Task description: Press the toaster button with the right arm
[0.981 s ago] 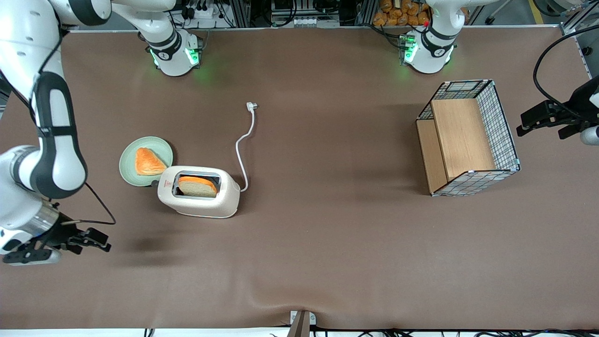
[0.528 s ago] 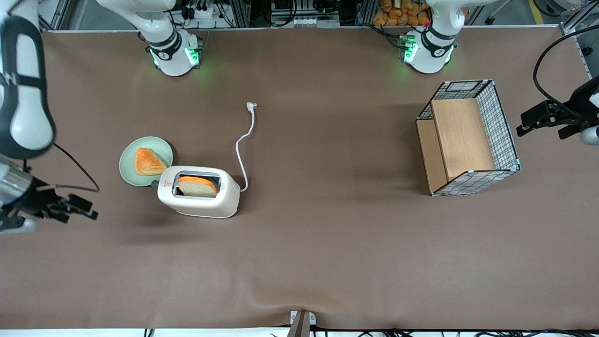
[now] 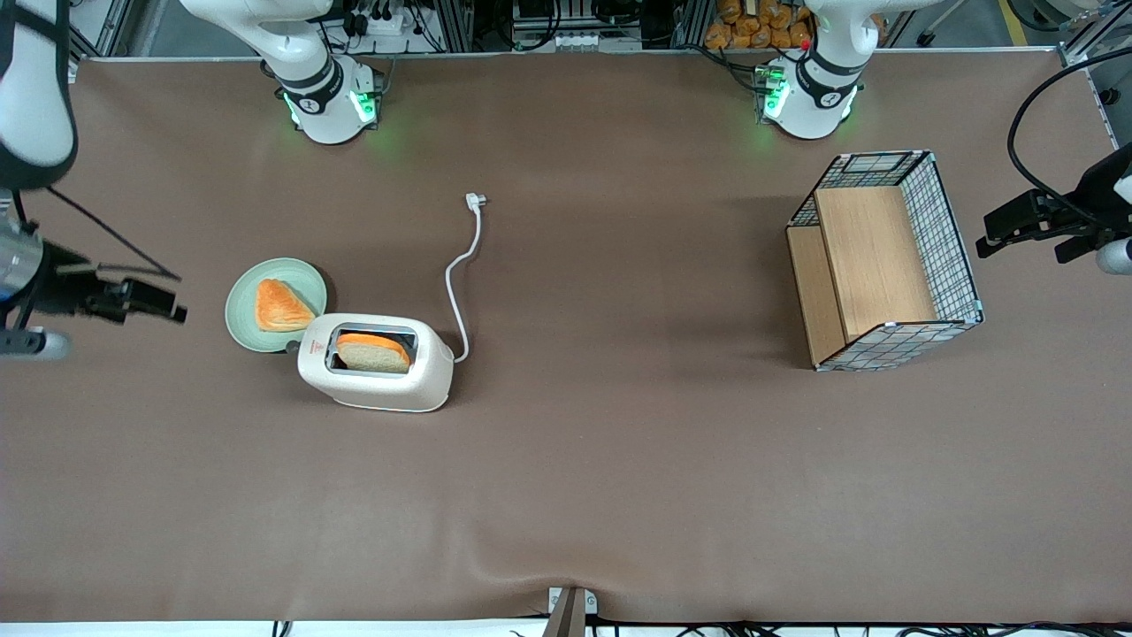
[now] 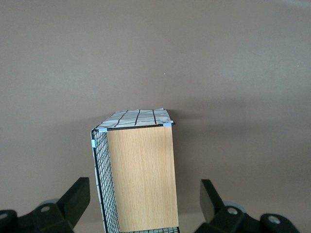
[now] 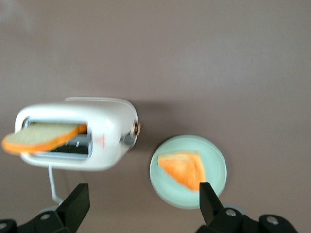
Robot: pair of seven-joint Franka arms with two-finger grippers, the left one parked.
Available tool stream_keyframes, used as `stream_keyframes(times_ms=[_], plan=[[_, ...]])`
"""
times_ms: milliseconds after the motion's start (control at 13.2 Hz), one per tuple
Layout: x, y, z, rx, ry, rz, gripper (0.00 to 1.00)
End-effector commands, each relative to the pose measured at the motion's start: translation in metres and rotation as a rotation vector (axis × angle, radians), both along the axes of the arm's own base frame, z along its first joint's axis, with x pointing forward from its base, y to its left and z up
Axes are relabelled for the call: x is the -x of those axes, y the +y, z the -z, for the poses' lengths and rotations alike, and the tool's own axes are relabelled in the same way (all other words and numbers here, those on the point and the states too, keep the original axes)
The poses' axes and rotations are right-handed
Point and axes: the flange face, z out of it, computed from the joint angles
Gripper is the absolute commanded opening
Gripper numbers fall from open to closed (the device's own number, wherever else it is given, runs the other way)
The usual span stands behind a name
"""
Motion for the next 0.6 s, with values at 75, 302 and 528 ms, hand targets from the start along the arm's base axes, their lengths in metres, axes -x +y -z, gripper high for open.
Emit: stream_keyframes(times_ms=[75,302,528], plan=[[0.026,0.019,-0.034,0.068,0.036,-0.015,1.00],[0.035,0.017,-0.055,0.068,0.076,-0.012,1.00],[0.044,0.008,-0.070,0.064,0.093,0.010,1.00]])
